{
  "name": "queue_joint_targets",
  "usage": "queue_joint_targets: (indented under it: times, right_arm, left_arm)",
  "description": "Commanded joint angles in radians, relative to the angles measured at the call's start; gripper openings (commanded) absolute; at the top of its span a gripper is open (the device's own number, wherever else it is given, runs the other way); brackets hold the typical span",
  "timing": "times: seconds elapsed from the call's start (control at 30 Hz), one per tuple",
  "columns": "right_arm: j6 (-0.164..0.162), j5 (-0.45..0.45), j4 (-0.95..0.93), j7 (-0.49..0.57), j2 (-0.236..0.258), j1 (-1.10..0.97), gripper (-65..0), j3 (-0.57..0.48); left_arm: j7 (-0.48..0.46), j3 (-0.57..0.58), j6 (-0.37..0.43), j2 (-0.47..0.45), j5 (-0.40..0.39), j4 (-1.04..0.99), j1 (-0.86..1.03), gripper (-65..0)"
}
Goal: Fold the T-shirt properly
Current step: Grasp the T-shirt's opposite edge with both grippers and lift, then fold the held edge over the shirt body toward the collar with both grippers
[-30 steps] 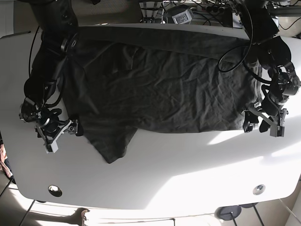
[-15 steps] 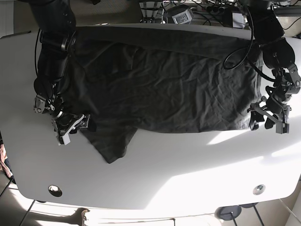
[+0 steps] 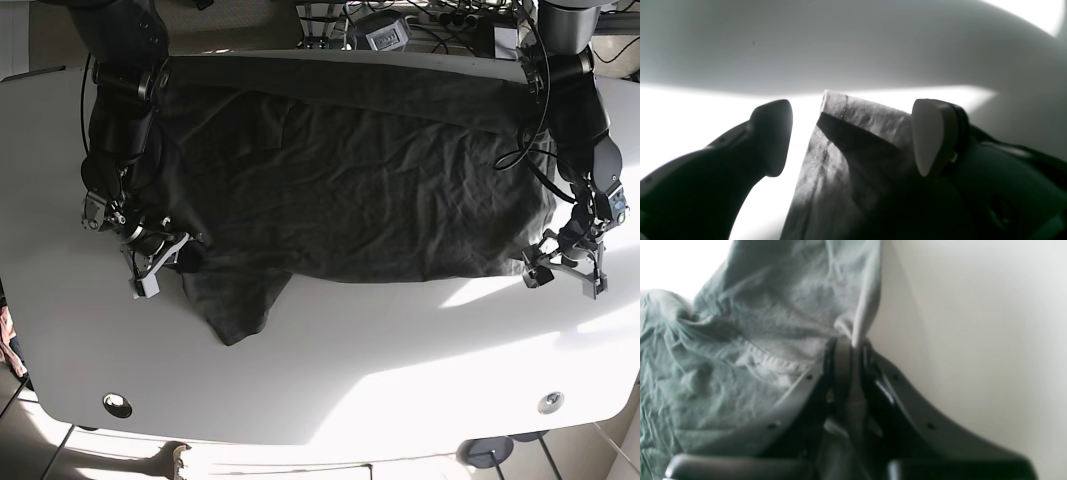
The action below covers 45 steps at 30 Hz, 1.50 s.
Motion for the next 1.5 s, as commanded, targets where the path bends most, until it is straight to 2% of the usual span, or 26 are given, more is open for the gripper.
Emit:
queue_joint_targets:
  times: [0.03,0.2,0.33,0.4,0.5,0.53,0.6,0.73,0.9,1.03,1.1,1.27,1.33,1.5]
  right_arm:
    - [-0.002,-0.03,0.001,-0.043,0.004,0.01,-62.6,-0.004]
    - [-0.002,-0.029,0.001,-0.043,0.004,0.01,-62.6,-0.003]
    - [-0.002,-0.029,0.001,-0.041,0.004,0.01,-62.8,-0.001]
    - [-0.002,-0.029,0.001,-0.041,0.006,0.01,-62.8,-0.001]
    - [-0.002,-0.03,0.063,-0.041,0.006,0.007,-63.1,0.0]
    - [-0.002,-0.035,0.083,-0.046,0.003,0.006,-63.1,0.0]
    - [-0.002,-0.035,0.116,-0.049,0.003,0.006,-63.6,0.0]
    - [-0.002,-0.035,0.181,-0.075,0.007,0.006,-63.6,0.0]
    - [-0.002,-0.027,0.379,-0.151,0.026,-0.045,-63.6,0.0]
    - [-0.002,-0.027,0.578,-0.234,0.024,-0.128,-63.6,0.017]
    - [-0.002,-0.027,0.683,-0.282,0.017,-0.174,-63.6,0.066]
    - [-0.002,-0.024,0.951,-0.409,0.009,-0.324,-63.4,0.102]
    - [-0.002,0.017,1.069,-0.454,-0.022,-0.416,-63.4,0.14]
    - [-0.002,0.133,1.178,-0.512,-0.034,-0.591,-63.4,0.178]
  left_arm:
    - [-0.041,0.028,-0.003,-0.022,-0.013,-0.043,-0.05,-12.8]
    - [-0.044,0.1,-0.005,-0.022,-0.014,-0.158,-0.088,-12.8]
    - [-0.044,0.151,-0.028,-0.022,-0.014,-0.162,-0.085,-15.0]
    - [-0.047,0.15,-0.031,-0.02,-0.014,-0.162,-0.083,-31.7]
    - [-0.047,0.15,-0.033,-0.022,-0.014,-0.16,-0.085,-63.2]
    - [-0.047,0.15,-0.033,-0.022,-0.014,-0.16,-0.087,-65.0]
    - [-0.044,0.148,-0.053,-0.022,-0.017,-0.132,-0.083,-65.0]
    - [0.002,0.134,-0.152,-0.023,-0.017,0.056,-0.037,-65.0]
    - [0.175,-0.002,-0.158,-0.006,-0.017,0.331,0.039,-65.0]
    - [0.264,-0.101,-0.16,0.029,-0.017,0.501,0.108,-65.0]
    - [0.295,-0.134,-0.16,0.041,-0.017,0.572,0.142,-65.0]
    - [0.34,-0.186,-0.163,0.063,-0.019,0.713,0.268,-65.0]
    - [0.349,-0.214,-0.171,0.077,-0.019,0.762,0.325,-65.0]
    - [0.352,-0.237,-0.263,0.077,-0.016,0.774,0.411,-65.0]
